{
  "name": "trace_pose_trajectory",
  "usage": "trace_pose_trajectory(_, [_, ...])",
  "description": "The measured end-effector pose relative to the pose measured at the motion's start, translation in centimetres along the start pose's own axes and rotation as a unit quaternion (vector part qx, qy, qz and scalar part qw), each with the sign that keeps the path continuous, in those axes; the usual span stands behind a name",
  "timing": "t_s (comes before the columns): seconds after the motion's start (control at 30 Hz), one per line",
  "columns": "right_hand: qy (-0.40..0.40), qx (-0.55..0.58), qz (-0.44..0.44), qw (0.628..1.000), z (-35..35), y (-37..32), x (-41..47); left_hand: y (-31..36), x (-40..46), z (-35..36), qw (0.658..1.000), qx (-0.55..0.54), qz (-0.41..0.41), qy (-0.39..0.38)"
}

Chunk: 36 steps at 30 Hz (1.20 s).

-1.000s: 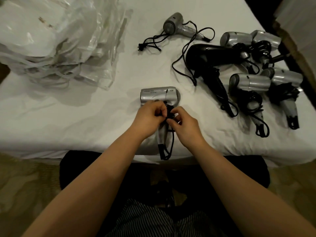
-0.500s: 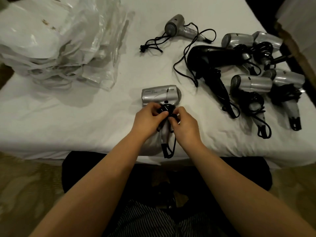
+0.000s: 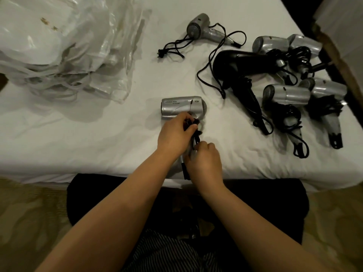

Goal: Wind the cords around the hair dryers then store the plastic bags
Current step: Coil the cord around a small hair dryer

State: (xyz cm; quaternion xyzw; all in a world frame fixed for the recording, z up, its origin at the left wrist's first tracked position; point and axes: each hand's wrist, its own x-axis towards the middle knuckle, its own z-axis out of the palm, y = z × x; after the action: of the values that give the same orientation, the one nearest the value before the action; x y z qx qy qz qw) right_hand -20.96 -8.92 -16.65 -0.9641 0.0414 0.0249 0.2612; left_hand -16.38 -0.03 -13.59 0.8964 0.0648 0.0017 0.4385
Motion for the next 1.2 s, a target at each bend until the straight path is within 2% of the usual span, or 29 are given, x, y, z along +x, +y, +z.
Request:
trace_pose_trajectory(0.1, [-0.095, -0.005, -0.006, 0.995, -0.2, -0.7, -0.5, -0.1, 0.1, 0.2, 1.0, -0.01, -0.001, -0.008])
trace_pose_trajectory(0.2, [-0.165, 0.066, 0.08, 0.981, -0.6, -1.6, 0.1, -0.3, 0.2, 0.5, 0.999, -0.028, -0.008, -0.014])
trace_pose_trajectory(0.3, [-0.151, 0.214, 0.204, 0.943, -0.5, -2.4, 1.4, -0.3, 0.3, 0.6, 0.999, -0.044, -0.01, -0.012])
trace_pose_trajectory(0.37, [-0.123, 0.257, 0.228, 0.931, 0.0, -2.4, 1.6, -0.1, 0.3, 0.5, 0.999, -0.043, -0.002, -0.01])
trace_pose_trajectory(0.5, [-0.086, 0.18, 0.182, 0.963, 0.0, -1.2, 1.7, -0.1, 0.8, -0.3, 0.999, -0.033, 0.023, 0.01])
trace_pose_trajectory(0.6, [-0.07, -0.008, 0.094, 0.993, -0.3, 0.1, 2.0, -0.3, 1.2, -0.3, 0.999, -0.034, 0.016, 0.002])
trace_pose_trajectory(0.63, [-0.033, -0.062, 0.058, 0.996, -0.2, 0.5, 2.1, -0.3, 1.3, 0.0, 0.999, -0.034, 0.013, -0.001])
trace_pose_trajectory(0.67, [0.011, -0.085, 0.027, 0.996, 0.1, 0.8, 2.2, -0.3, 1.4, 0.1, 0.999, -0.033, 0.01, -0.003])
trace_pose_trajectory(0.73, [0.055, -0.038, 0.014, 0.998, 0.7, 1.1, 2.3, -0.4, 1.4, 0.3, 0.999, -0.036, 0.006, -0.005])
trace_pose_trajectory(0.8, [0.0, 0.057, 0.073, 0.996, 0.2, 0.9, 2.9, -0.4, 1.5, 0.1, 0.999, -0.036, 0.004, -0.006])
trace_pose_trajectory(0.9, [-0.15, 0.119, 0.155, 0.969, -0.9, 0.7, 4.6, -0.3, 1.7, -0.3, 1.0, -0.03, -0.005, -0.004])
trace_pose_trajectory(1.0, [-0.179, 0.25, 0.154, 0.939, -1.2, 0.1, 5.8, -0.2, 2.1, -0.8, 0.998, -0.058, -0.029, -0.004])
trace_pose_trajectory(1.07, [-0.209, 0.342, 0.193, 0.896, -1.2, 0.1, 6.1, -0.2, 2.1, -1.0, 0.997, -0.069, -0.034, -0.01])
trace_pose_trajectory(1.13, [-0.247, 0.373, 0.214, 0.869, -1.6, 0.2, 6.3, -0.1, 2.3, -1.1, 0.997, -0.066, -0.028, -0.011])
trace_pose_trajectory(1.2, [-0.253, 0.371, 0.226, 0.864, -1.9, 0.2, 6.4, 0.0, 2.6, -1.3, 0.998, -0.057, -0.026, -0.003])
